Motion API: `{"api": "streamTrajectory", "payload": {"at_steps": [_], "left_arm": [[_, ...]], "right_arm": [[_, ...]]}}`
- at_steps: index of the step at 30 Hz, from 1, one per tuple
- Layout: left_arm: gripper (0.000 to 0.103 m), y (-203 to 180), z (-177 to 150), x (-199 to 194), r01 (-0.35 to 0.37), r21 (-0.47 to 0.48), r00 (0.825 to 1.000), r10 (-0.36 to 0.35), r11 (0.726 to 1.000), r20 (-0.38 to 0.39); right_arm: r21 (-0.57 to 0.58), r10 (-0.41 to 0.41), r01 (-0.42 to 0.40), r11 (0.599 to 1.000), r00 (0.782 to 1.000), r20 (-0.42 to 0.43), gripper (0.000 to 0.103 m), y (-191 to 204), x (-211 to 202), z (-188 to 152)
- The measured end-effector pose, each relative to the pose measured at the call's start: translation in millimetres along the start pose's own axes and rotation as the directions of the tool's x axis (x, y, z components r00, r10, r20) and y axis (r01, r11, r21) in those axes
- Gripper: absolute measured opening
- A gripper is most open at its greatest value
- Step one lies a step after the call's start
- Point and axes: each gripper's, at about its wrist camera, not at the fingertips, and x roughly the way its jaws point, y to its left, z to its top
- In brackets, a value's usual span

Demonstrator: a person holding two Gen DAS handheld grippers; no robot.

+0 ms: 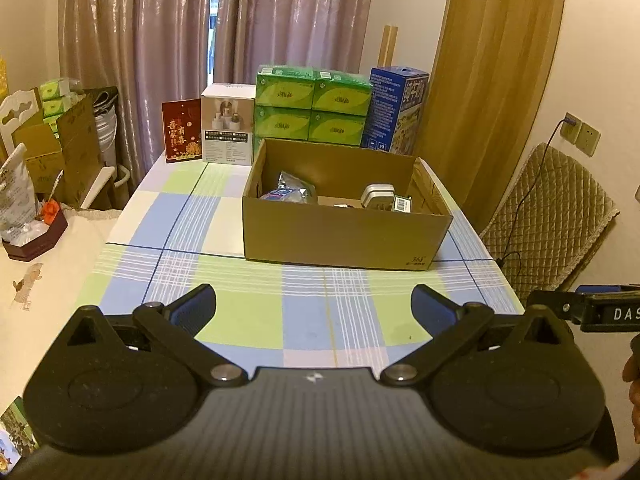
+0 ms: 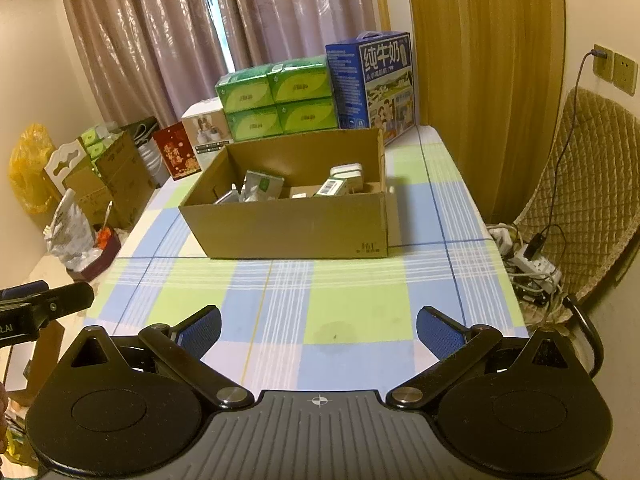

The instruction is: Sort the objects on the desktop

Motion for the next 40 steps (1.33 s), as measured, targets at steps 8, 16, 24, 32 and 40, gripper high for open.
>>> {"api": "streamTrajectory", "payload": {"at_steps": [8,16,24,32,40], "left_arm": [[0.102,-3.5,-2.2,0.1,0.001,0.014,1.0,-0.001,1.0,0.0],[0.102,-2.8,-4.6,2.6,0.0,0.008,1.0,0.0,1.0,-0.007],[0.102,-3.6,-8.4,3.3,-0.005,0.014,1.0,0.005,1.0,-0.01],[0.102,-5.6,-10.9,6.0,-0.007,0.026,1.0,0.007,1.0,-0.018],[0.102,-6.2,-13.1,-0.4,-0.034,0.032,0.999,0.033,0.999,0.036]], "right_arm": [[0.002,0.004,-0.004,1.0,1.0,0.002,0.101,0.5,-1.3,-0.2],[0.006,0.003,-0.003,1.0,1.0,0.002,0.101,0.6,-1.4,0.1],[0.005,0.006,-0.006,1.0,1.0,0.002,0.101,1.3,-1.0,0.7],[0.011,0.001,-0.001,1.0,1.0,-0.001,0.101,-0.2,-0.1,-1.0],[0.017,-0.004,0.004,1.0,1.0,-0.003,0.101,-1.3,0.0,-5.6]]}}
